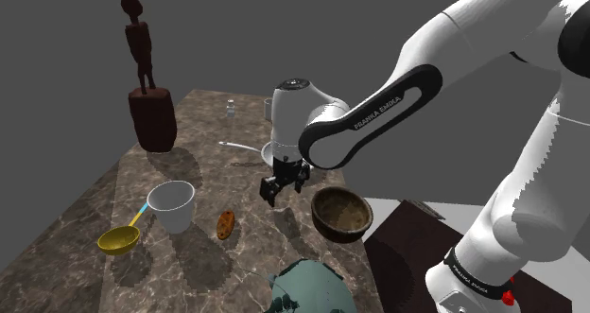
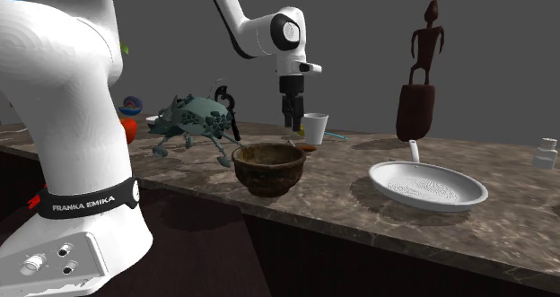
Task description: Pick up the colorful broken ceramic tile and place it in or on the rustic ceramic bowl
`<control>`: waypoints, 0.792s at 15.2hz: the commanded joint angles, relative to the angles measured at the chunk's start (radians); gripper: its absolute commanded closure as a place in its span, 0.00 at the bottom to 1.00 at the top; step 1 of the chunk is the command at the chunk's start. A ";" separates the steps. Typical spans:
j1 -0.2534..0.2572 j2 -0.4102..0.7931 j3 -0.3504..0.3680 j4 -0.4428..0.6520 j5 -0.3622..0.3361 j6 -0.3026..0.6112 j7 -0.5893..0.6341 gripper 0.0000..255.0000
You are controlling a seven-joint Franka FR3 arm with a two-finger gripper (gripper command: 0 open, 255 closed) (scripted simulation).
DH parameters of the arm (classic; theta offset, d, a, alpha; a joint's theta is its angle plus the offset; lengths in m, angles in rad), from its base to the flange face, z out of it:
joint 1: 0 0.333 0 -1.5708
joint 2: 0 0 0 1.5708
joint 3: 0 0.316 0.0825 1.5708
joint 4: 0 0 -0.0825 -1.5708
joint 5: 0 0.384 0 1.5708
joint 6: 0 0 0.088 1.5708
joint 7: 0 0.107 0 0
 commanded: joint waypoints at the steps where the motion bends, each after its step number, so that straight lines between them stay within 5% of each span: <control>1: 0.005 0.027 -0.003 0.004 -0.024 0.020 0.022 0.00; 12: 0.013 0.090 -0.020 -0.010 -0.080 0.086 0.061 0.00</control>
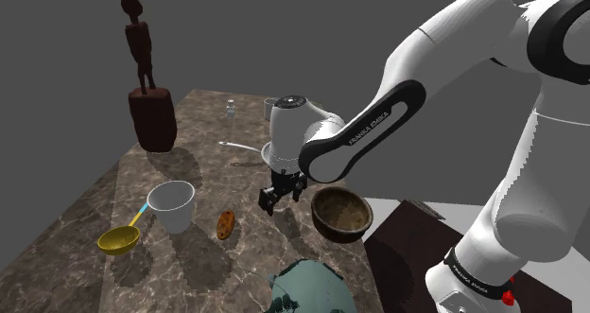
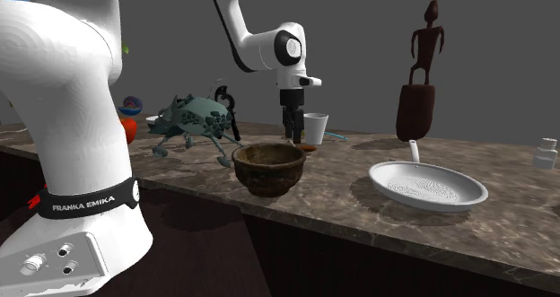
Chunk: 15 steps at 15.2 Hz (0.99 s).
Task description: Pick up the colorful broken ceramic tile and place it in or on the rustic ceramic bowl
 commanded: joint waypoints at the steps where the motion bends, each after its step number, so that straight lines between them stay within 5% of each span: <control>1: 0.000 0.000 0.000 0.000 0.000 0.000 0.000 0.00; 2: 0.000 0.000 0.000 0.000 0.000 0.000 0.000 0.00; 3: 0.000 0.000 0.000 0.000 0.000 0.000 0.000 1.00; 15: -0.007 -0.035 0.010 0.005 0.031 -0.035 -0.023 1.00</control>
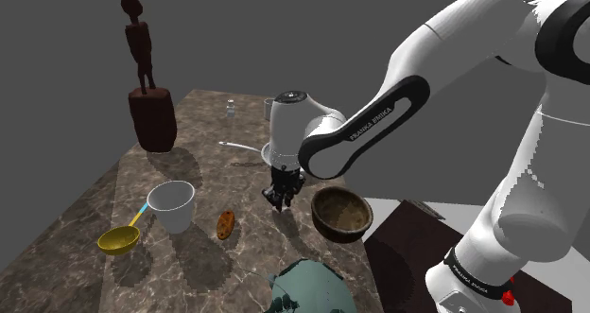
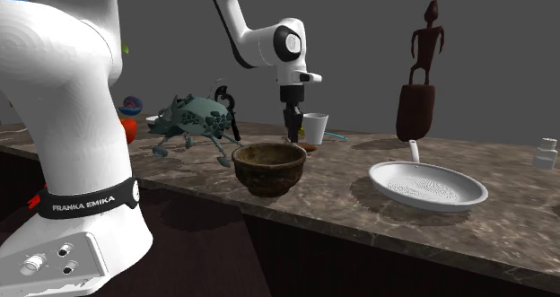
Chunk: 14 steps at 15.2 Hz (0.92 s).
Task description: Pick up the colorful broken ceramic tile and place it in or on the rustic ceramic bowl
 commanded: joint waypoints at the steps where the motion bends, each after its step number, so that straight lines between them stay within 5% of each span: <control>1: -0.004 -0.022 0.006 0.004 0.019 -0.023 -0.014 1.00; 6: -0.008 -0.052 0.011 0.015 0.045 -0.059 -0.035 1.00; 7: -0.008 -0.052 0.011 0.015 0.045 -0.059 -0.035 0.00; 12: -0.098 0.121 0.048 0.003 0.260 0.133 -0.326 0.00; 14: -0.105 0.147 0.053 0.004 0.262 0.154 -0.336 0.00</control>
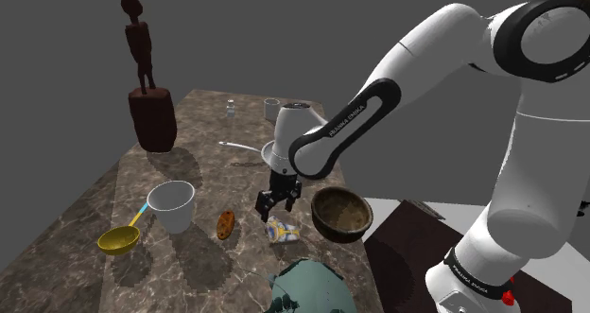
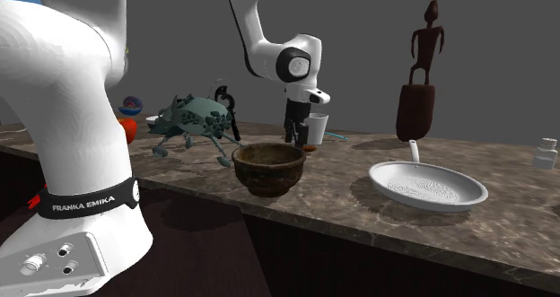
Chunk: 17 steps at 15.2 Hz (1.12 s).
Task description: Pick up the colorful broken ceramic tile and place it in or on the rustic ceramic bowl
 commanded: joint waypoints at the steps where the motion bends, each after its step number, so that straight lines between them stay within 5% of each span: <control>1: -0.001 0.030 0.001 -0.001 0.004 0.030 -0.013 0.00; 14: 0.034 0.103 -0.030 0.004 -0.040 0.096 0.018 0.00; 15: 0.034 0.103 -0.030 0.004 -0.040 0.096 0.018 1.00; 17: 0.035 0.104 -0.031 0.004 -0.041 0.096 0.019 1.00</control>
